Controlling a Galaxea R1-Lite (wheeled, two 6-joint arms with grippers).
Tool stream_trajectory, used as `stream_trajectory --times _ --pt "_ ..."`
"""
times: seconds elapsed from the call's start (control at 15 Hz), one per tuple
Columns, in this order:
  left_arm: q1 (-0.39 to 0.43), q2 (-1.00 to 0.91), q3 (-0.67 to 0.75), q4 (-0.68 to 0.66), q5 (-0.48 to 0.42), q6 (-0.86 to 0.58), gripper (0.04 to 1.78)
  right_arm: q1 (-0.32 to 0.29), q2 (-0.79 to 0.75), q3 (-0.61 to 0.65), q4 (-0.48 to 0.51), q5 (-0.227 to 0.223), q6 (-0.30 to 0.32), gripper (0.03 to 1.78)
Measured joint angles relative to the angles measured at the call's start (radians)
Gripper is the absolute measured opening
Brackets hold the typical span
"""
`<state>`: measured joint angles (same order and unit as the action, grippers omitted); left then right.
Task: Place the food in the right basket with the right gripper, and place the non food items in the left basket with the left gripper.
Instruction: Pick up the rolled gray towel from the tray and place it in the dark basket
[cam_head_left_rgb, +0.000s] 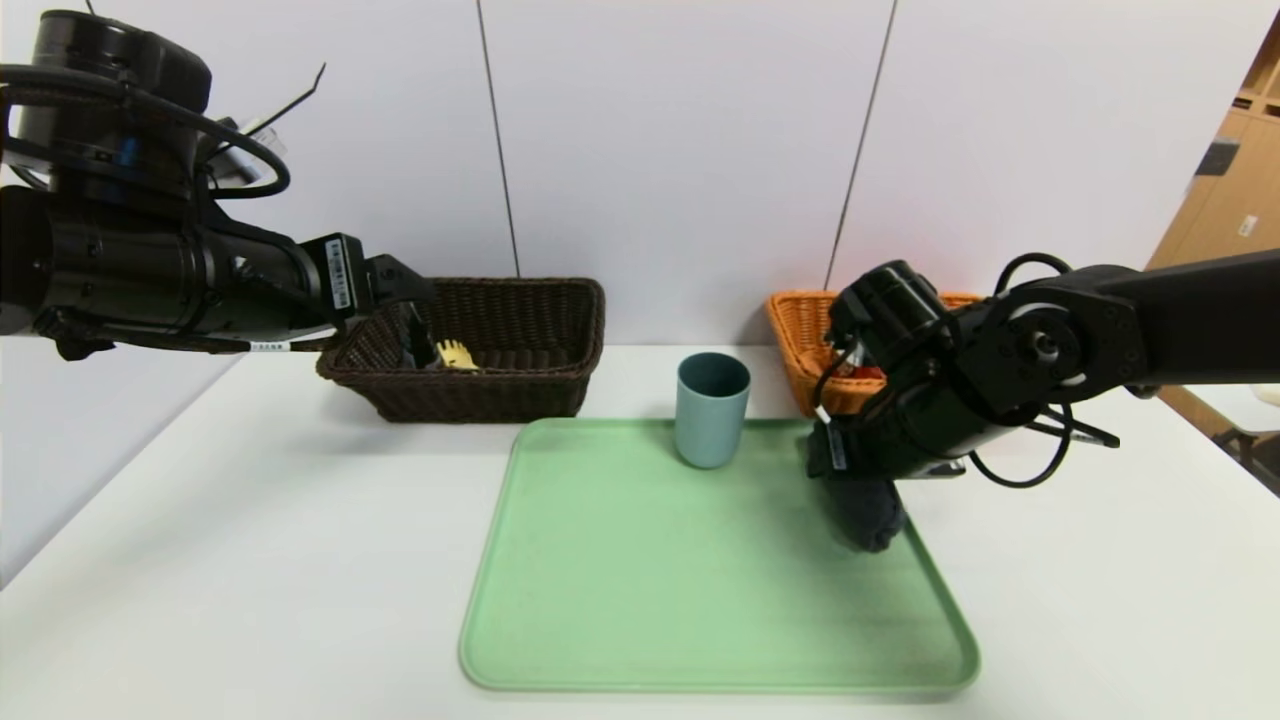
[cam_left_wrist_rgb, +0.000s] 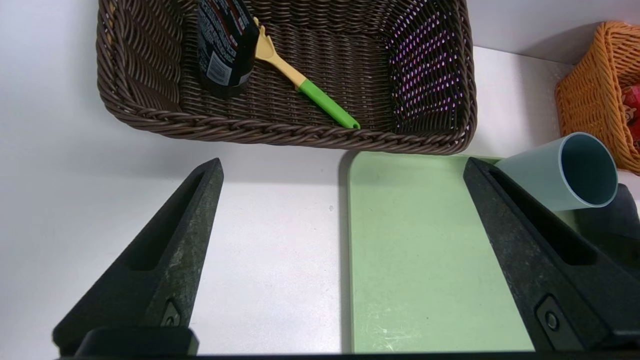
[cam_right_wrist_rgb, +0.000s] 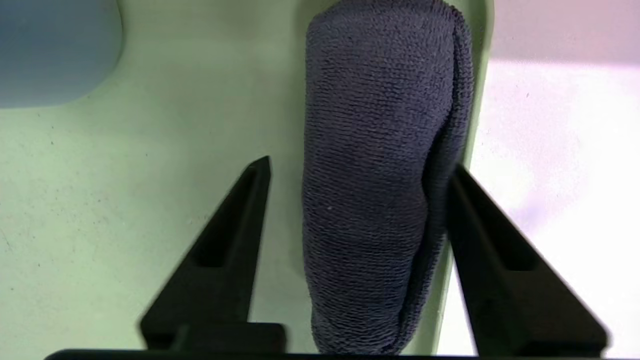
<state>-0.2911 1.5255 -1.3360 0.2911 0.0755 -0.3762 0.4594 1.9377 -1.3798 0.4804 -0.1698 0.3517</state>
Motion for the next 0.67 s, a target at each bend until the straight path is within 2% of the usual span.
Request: stream_trajectory --times 0.2,0.27,0.33,0.67 --pt "0.0 0.0 0.0 0.0 0.0 0.0 1.69 0.0 0.006 0.001 0.0 0.0 0.002 0.73" --pt "0.0 0.001 0.0 0.0 0.0 -0.001 1.69 0.0 0.007 0.003 0.0 0.0 0.004 0.29" --pt "0.0 0.001 0.0 0.0 0.0 -0.001 1.69 0.0 0.006 0.006 -0.001 0.0 0.006 0.18" --pt "0.001 0.0 0.007 0.0 0.0 -0.001 1.69 -0.001 -0.036 0.008 0.01 0.027 0.062 0.18"
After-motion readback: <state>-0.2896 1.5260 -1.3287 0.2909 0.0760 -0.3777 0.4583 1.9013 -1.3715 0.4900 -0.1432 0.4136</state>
